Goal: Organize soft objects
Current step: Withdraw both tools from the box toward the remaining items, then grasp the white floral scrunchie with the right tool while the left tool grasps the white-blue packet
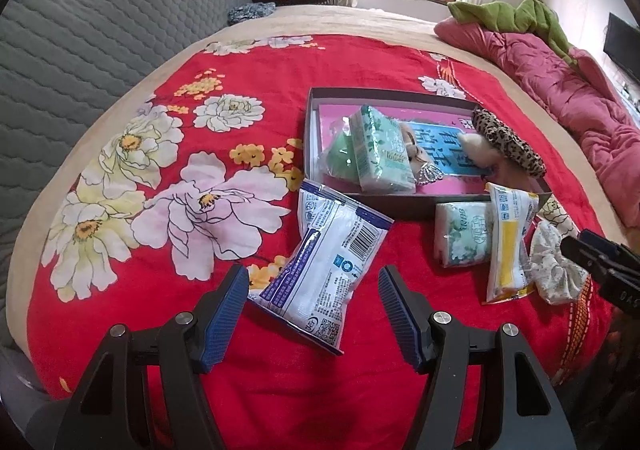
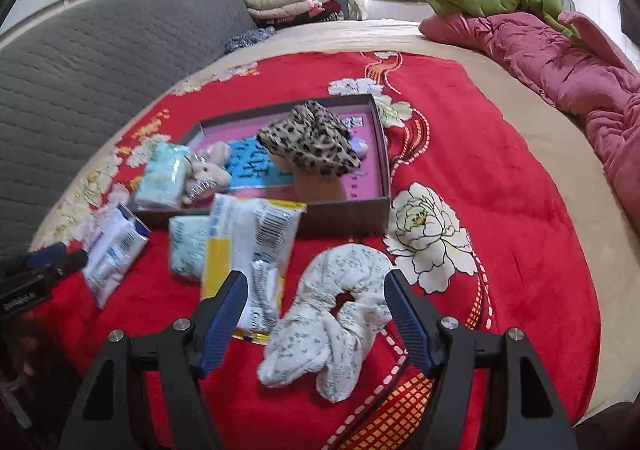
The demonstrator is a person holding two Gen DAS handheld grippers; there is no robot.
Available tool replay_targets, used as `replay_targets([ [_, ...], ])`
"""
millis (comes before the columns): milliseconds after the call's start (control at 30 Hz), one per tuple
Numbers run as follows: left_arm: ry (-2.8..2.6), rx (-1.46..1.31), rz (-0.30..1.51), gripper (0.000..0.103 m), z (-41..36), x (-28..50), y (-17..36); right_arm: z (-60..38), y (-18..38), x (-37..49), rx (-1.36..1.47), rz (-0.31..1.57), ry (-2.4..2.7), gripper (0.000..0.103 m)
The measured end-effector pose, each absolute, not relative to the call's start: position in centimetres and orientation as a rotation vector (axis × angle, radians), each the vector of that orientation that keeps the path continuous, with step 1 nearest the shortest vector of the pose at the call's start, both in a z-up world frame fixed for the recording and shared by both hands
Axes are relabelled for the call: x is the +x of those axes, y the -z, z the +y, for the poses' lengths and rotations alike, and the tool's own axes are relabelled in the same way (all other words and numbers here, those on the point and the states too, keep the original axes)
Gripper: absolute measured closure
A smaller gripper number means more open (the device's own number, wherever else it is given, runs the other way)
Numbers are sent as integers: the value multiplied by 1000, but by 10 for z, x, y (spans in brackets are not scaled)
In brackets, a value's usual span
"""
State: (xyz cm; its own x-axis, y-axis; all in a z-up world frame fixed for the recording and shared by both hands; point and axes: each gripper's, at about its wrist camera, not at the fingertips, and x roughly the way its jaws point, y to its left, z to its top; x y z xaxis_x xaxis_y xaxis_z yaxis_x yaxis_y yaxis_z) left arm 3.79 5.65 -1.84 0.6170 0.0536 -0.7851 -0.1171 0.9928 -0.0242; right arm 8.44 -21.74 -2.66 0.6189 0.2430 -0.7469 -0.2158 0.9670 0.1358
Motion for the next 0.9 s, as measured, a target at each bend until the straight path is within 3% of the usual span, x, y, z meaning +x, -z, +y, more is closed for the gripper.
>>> replay_targets([
  [800,-87,-43,1002,34,56,83,60,-216,70,106,21,982,-197,33],
  [900,-97,-34,1009,34,58,86,64,-214,71,108,4,977,-184,38],
])
